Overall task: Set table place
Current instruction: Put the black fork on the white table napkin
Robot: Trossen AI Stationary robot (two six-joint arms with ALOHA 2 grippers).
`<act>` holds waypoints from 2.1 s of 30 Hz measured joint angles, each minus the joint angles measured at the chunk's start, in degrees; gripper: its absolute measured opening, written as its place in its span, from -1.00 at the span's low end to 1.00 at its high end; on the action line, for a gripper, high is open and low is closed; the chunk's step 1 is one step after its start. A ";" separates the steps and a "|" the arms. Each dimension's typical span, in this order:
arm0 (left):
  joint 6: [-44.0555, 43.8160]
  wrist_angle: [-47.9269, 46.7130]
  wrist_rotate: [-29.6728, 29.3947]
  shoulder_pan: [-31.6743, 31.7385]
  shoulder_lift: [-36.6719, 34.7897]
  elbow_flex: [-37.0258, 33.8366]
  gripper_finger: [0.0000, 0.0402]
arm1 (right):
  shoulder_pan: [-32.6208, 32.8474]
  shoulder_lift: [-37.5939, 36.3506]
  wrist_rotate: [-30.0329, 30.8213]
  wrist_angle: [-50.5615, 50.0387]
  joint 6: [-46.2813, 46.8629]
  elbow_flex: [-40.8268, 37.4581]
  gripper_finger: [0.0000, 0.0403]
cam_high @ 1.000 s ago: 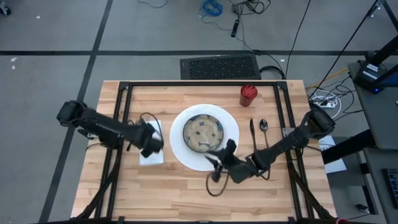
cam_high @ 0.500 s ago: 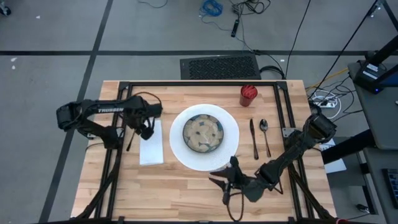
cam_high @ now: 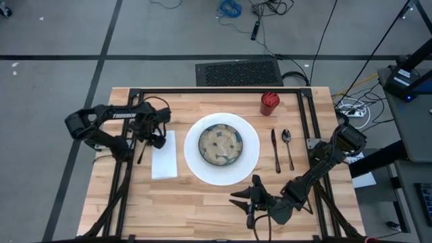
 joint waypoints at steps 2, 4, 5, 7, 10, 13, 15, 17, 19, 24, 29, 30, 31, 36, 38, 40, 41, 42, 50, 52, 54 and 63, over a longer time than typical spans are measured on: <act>0.87 2.27 1.08 0.63 0.62 -1.17 -0.26 | 0.05 0.00 0.01 0.00 0.01 0.00 -0.57; 1.26 2.12 1.28 1.14 1.21 -2.03 -0.26 | 0.05 0.00 0.01 0.00 0.00 0.00 -0.57; 1.28 2.34 1.12 1.46 1.56 -2.38 -0.26 | 0.05 0.00 0.00 0.00 0.00 0.00 -0.57; 1.43 3.33 1.13 1.75 1.74 -3.30 -0.26 | 0.05 0.00 0.00 -0.02 0.02 0.00 -0.57; 1.51 4.05 1.73 2.09 1.87 -4.06 -0.28 | 0.05 0.00 -0.01 -0.05 0.15 0.00 -0.57; 0.98 4.42 2.01 1.85 1.95 -4.12 -0.34 | 0.05 0.00 -0.02 -0.09 0.15 0.00 -0.57; 0.12 4.85 2.06 1.85 1.95 -4.16 -0.41 | 0.05 0.00 -0.02 -0.08 -0.01 0.01 -0.57; -0.24 5.39 2.09 1.84 1.95 -4.22 -0.49 | 0.05 0.00 -0.01 -0.07 0.00 0.02 -0.57; -0.36 6.30 1.93 1.83 1.97 -4.23 -0.59 | 0.05 0.00 -0.05 -0.20 0.13 0.02 -0.57; -1.90 7.02 1.84 1.78 1.97 -4.27 -0.83 | 0.05 0.00 -0.05 -0.22 0.17 0.02 -0.57; -2.15 7.08 1.74 1.78 2.02 -4.27 -0.98 | 0.05 0.00 -0.07 -0.20 0.20 0.02 -0.57; -2.22 7.08 1.67 1.78 2.02 -4.27 -0.98 | 0.10 0.00 -0.07 -0.20 0.20 0.02 -0.57; -2.36 7.03 1.65 1.80 2.02 -4.27 -0.99 | 0.17 0.00 -0.07 -0.18 0.20 0.02 -0.57; -3.51 3.92 -1.72 1.85 1.99 -2.68 -1.00 | 0.40 0.00 -0.07 -0.18 0.13 0.02 -0.57; -3.79 1.16 -3.52 1.91 1.71 -0.93 -1.00 | 0.40 0.00 -0.13 -0.17 0.16 0.02 -0.57; -3.72 -2.02 -4.15 1.89 0.64 1.04 -1.00 | 0.40 0.00 -0.13 -0.08 0.15 0.02 -0.57; -3.74 -3.06 -3.97 1.85 0.22 1.92 -1.00 | 0.40 0.00 -0.11 -0.04 0.13 0.02 -0.57; -4.00 -4.05 -3.95 1.79 -0.34 2.81 -1.00 | 0.40 0.00 -0.15 0.08 0.13 0.02 -0.57; -12.34 -6.94 1.78 -3.33 -7.04 6.21 -1.00 | 0.40 -0.02 -0.33 0.00 0.20 0.02 -0.57; -16.25 -4.58 2.81 -5.97 -8.73 5.99 -1.00 | 0.40 -0.02 -0.31 0.04 0.20 0.02 -0.57; -20.91 -2.65 3.35 -9.03 -9.80 5.56 -1.00 | 0.40 -0.02 -0.33 0.08 0.20 0.02 -0.57; -37.36 8.68 7.37 -22.26 -9.63 5.30 -1.00 | 0.27 -0.02 -0.33 0.23 0.19 0.02 -0.57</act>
